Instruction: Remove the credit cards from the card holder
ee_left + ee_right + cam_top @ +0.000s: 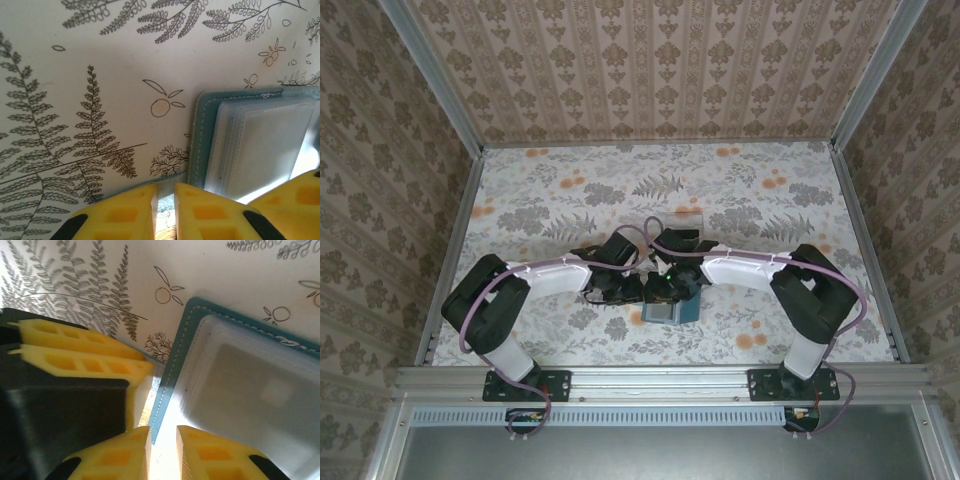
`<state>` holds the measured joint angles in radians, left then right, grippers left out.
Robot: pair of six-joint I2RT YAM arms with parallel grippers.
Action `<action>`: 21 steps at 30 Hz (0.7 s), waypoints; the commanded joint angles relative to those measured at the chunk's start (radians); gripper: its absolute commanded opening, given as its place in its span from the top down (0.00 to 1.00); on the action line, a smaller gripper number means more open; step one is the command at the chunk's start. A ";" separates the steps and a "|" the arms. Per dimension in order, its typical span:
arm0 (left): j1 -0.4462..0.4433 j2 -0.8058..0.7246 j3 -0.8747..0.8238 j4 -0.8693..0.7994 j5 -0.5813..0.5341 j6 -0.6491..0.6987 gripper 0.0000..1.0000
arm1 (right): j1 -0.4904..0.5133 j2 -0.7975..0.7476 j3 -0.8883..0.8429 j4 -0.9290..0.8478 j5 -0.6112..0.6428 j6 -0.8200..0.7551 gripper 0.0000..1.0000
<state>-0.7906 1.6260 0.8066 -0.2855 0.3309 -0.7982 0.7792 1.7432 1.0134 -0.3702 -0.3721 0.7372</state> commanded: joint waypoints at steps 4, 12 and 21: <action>0.001 -0.006 -0.023 -0.014 0.008 -0.010 0.83 | 0.010 0.019 0.028 -0.092 0.073 -0.010 0.79; -0.001 -0.001 -0.020 -0.014 0.010 -0.009 0.83 | 0.013 -0.020 0.043 -0.235 0.180 -0.041 0.65; 0.002 0.004 -0.019 -0.009 0.014 -0.009 0.83 | 0.040 -0.026 0.098 -0.374 0.320 -0.085 0.50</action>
<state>-0.7895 1.6257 0.8051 -0.2813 0.3408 -0.8047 0.8005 1.7401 1.0782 -0.6361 -0.1482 0.6800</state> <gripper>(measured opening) 0.175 0.495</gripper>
